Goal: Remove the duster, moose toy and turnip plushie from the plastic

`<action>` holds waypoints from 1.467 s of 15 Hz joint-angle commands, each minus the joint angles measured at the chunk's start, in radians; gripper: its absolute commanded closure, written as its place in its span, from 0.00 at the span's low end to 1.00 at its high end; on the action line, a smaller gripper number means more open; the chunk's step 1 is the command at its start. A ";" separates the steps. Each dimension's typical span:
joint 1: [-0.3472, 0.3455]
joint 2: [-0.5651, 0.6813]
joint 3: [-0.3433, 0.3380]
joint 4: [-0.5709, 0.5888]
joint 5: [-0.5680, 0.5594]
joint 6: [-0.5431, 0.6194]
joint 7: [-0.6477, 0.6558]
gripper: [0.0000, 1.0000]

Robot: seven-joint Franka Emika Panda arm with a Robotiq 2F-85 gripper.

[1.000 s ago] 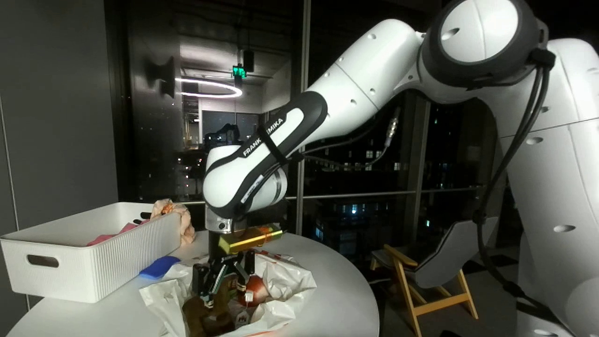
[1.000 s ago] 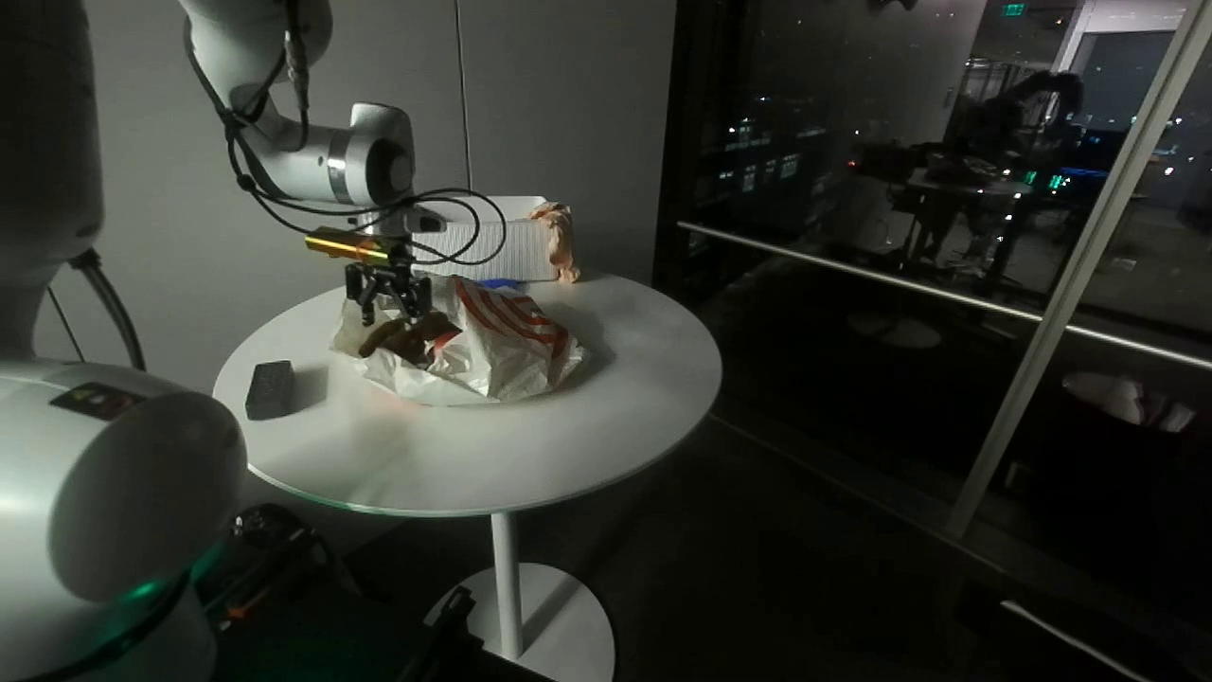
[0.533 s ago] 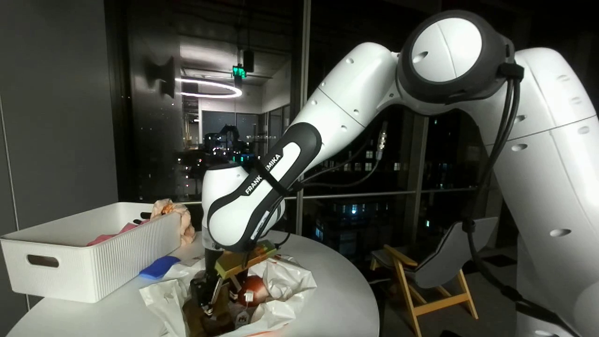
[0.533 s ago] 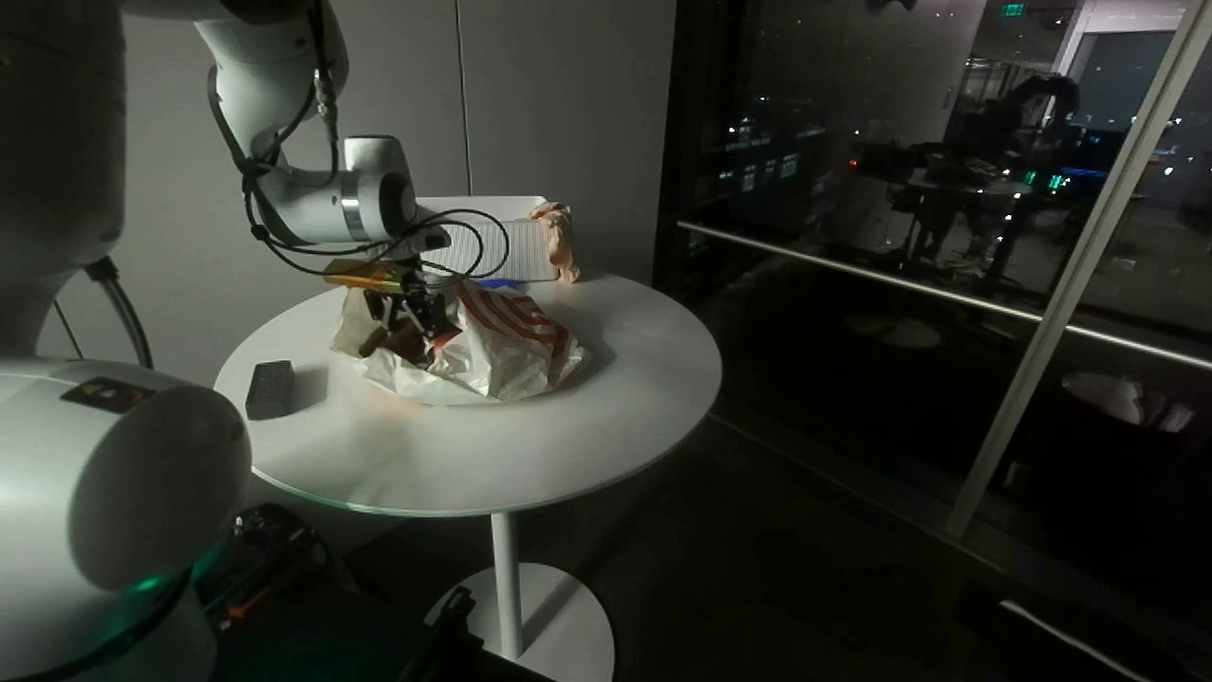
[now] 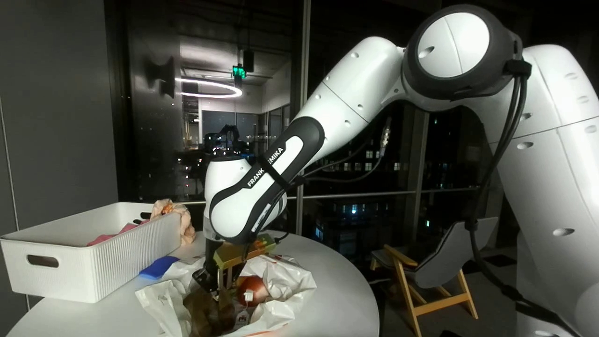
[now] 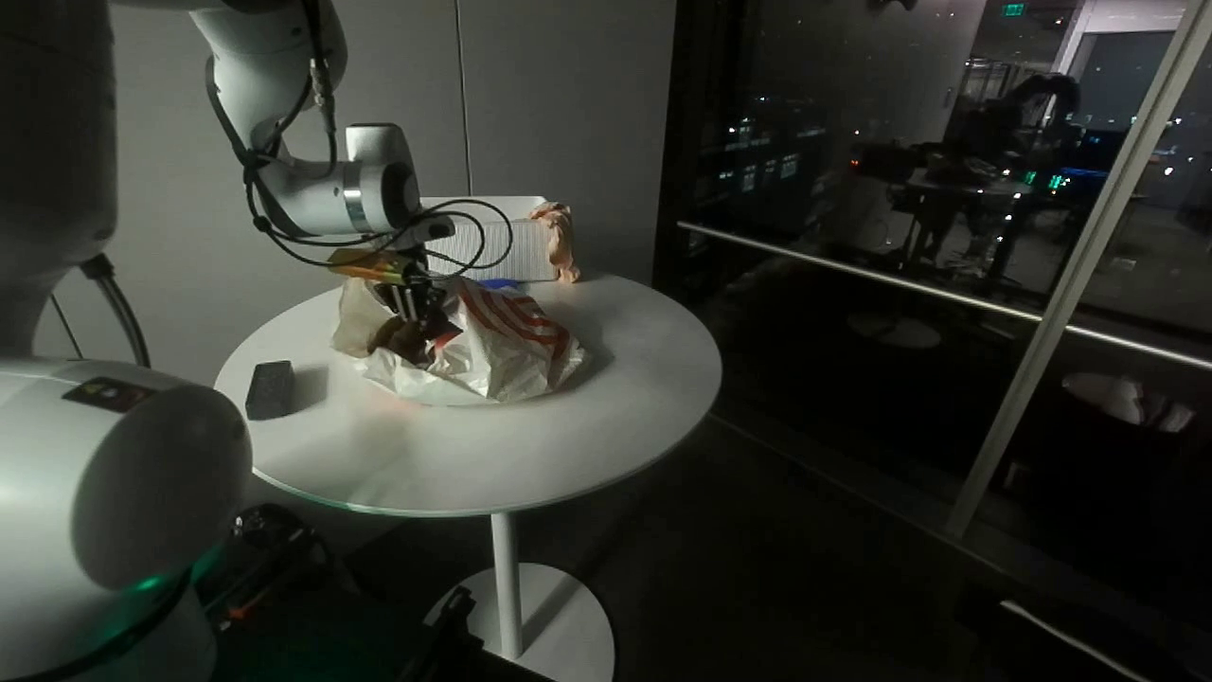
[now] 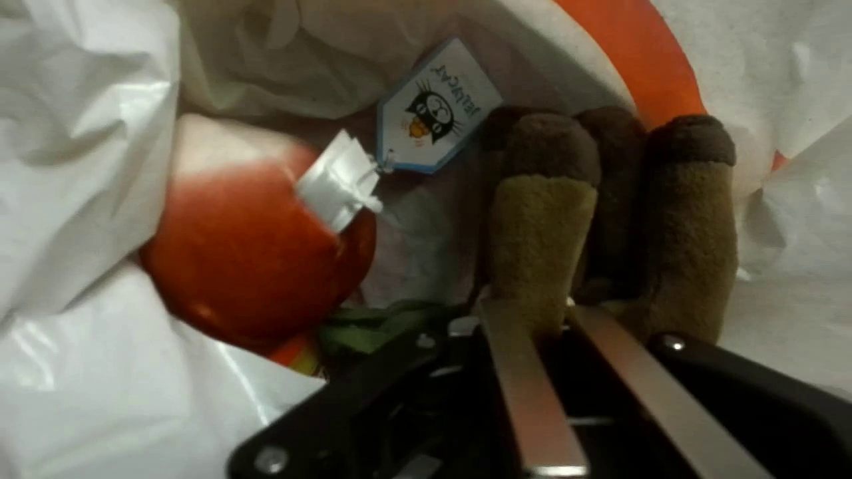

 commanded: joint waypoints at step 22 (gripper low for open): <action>-0.032 -0.148 0.228 0.127 0.621 -0.733 -0.802 0.94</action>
